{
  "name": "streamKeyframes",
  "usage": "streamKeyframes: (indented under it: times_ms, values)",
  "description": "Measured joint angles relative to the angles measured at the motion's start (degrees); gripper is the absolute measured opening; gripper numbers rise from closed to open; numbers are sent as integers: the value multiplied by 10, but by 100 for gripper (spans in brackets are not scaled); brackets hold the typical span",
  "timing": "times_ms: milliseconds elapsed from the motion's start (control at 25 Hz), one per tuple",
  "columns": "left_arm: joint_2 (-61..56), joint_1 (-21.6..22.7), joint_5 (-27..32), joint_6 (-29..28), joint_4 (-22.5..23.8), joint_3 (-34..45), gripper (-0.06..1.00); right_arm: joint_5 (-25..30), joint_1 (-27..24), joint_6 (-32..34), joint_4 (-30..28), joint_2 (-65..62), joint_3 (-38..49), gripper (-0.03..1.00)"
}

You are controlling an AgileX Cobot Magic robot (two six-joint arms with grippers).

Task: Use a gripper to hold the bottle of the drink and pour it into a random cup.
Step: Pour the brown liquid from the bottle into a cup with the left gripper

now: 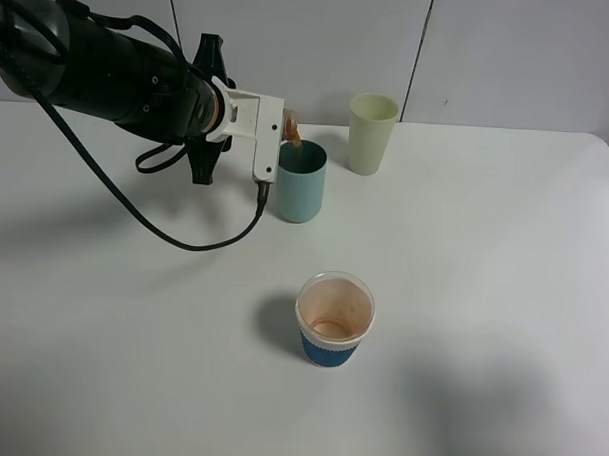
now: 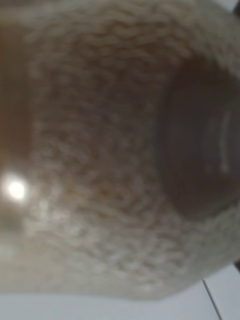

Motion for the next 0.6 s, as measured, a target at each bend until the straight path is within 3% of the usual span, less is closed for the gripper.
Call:
streamKeyframes:
  times_ms: [600]
  values:
    - [0, 0, 1, 2, 28, -1, 34, 0, 0, 0, 0, 0, 0, 100]
